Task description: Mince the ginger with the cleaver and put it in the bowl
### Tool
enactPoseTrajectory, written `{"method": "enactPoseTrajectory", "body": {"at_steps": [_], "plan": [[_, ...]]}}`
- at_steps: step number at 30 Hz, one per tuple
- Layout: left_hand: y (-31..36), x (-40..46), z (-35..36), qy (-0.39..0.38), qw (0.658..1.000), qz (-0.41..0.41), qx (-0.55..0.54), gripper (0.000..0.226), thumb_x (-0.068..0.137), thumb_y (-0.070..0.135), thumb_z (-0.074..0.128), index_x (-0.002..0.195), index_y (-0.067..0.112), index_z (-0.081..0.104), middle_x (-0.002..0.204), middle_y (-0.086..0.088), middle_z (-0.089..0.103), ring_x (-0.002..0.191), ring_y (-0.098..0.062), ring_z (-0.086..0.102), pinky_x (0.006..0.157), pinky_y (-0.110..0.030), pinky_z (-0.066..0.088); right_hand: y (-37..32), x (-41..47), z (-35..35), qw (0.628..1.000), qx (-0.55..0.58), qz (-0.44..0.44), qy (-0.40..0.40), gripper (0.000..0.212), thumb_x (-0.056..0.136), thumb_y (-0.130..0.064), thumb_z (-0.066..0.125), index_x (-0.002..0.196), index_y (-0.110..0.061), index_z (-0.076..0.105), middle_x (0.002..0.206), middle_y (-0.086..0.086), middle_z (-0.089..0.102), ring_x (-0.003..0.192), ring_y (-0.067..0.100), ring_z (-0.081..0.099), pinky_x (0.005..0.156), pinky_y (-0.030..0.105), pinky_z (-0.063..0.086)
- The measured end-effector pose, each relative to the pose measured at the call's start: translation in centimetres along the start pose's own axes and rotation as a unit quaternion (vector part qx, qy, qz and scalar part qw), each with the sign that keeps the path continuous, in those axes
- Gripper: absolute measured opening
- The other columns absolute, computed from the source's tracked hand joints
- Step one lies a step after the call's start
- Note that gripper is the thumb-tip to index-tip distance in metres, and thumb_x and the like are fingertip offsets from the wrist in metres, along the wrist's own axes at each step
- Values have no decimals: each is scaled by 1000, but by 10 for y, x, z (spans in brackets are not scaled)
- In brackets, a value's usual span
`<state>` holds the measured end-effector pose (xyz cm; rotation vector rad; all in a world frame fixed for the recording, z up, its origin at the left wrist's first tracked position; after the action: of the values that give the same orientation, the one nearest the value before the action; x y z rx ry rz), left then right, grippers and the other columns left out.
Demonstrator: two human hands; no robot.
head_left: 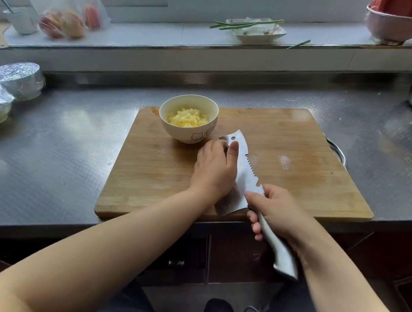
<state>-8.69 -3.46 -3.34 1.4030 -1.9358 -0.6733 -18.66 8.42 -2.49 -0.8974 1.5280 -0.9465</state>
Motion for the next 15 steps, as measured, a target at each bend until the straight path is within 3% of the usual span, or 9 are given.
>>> {"method": "enactPoseTrajectory", "body": {"at_steps": [10, 15], "plan": [[6, -2, -5, 15, 999, 18, -26, 43, 103, 38, 33, 126, 6, 52, 130, -11, 52, 127, -27, 40, 108, -36, 28, 5, -9, 22, 996, 76, -26, 34, 17, 101, -17, 52, 85, -11, 49, 50, 4, 50, 36, 15, 46, 36, 23, 43], [42, 2, -11, 30, 990, 137, 16, 29, 98, 18, 45, 121, 6, 57, 126, -10, 56, 121, -24, 47, 104, -29, 29, -6, -18, 13, 988, 118, -58, 77, 19, 100, -16, 53, 83, -10, 48, 49, 4, 51, 35, 14, 46, 36, 23, 43]]}}
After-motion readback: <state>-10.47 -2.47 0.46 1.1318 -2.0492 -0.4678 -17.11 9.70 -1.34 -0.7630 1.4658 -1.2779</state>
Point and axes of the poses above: each hand's wrist, its own x-axis towards the middle knuckle, its own z-axis out of the palm, y = z × x, the point moved 4 cm from there along x, towards the middle knuckle
